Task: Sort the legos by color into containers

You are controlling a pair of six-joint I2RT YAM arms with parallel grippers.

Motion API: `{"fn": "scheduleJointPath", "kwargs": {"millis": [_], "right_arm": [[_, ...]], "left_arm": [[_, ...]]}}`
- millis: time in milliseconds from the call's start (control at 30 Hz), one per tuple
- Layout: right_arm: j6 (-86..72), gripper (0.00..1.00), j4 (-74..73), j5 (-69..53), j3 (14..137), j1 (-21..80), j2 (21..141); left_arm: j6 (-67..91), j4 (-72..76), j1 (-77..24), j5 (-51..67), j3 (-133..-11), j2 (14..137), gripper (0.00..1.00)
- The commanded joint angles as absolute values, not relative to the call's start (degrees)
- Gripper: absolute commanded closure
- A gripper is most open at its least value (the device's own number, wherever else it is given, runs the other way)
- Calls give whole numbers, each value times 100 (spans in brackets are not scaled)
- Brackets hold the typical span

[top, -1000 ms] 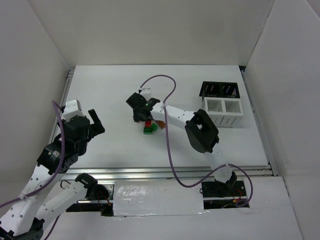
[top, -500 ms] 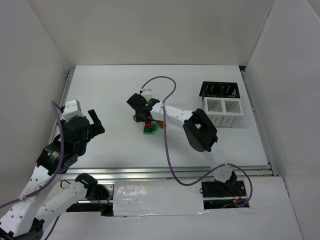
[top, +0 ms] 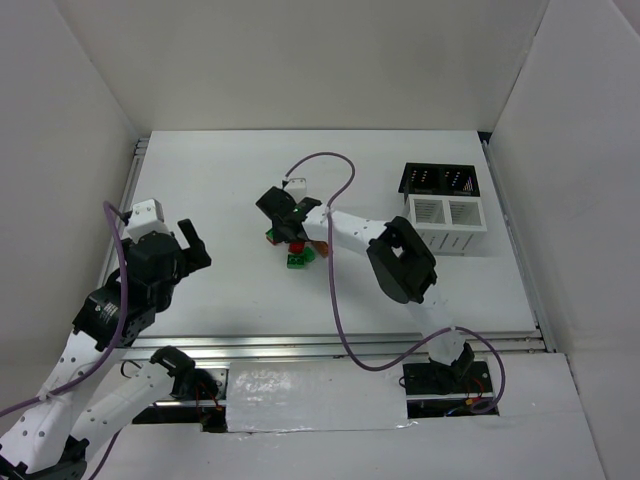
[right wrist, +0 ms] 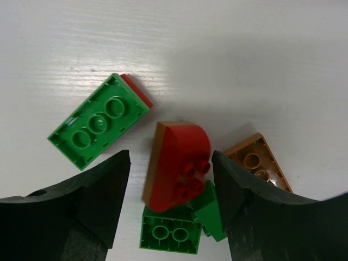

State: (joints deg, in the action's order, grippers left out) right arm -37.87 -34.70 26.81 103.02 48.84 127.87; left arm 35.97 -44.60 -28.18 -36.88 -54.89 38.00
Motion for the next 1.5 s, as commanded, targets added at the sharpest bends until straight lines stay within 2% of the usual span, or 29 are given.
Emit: {"fn": "scheduleJointPath", "kwargs": {"millis": [0,167,367,467,600,967,1033,1067,1100,1233,1400,1467], "right_arm": [[-3885,30,-3393,2856,10073,4860,12490],[-3858,27,-3147,2962,9712,4860,12033],[-3823,28,-3366,2883,10037,4852,12444],[-3779,31,-3331,2795,10142,4852,12585],[-3700,41,-3349,2733,10309,4851,12700],[-3682,39,-3586,2619,10441,4808,12937],[-3639,63,-3438,2575,10311,4808,12859],[-3621,83,-3367,2558,10275,4816,12815],[-3612,91,-3340,2549,10274,4825,12780],[-3306,100,-2955,2497,10187,4816,12307],[-2603,100,-1796,2111,9195,4834,11017],[-2146,100,-1365,1601,8493,4895,10532]], "left_arm": [[3437,-4184,-2786,-3604,-5572,3770,0],[3384,-4140,-2786,-3498,-5555,3753,1],[3384,-4122,-2786,-3480,-5555,3718,0],[3375,-4122,-2786,-3472,-5537,3718,1],[3358,-4113,-2786,-3463,-5537,3727,0],[3340,-4078,-2777,-3428,-5537,3744,0],[3331,-4069,-2786,-3419,-5537,3762,0],[3322,-4078,-2786,-3419,-5528,3762,0],[3322,-4069,-2786,-3402,-5528,3770,0],[3340,-4043,-2777,-3366,-5528,3805,0],[3480,-3894,-2769,-3024,-5555,3718,0],[3620,-3728,-2777,-2613,-5555,3639,0]]}}
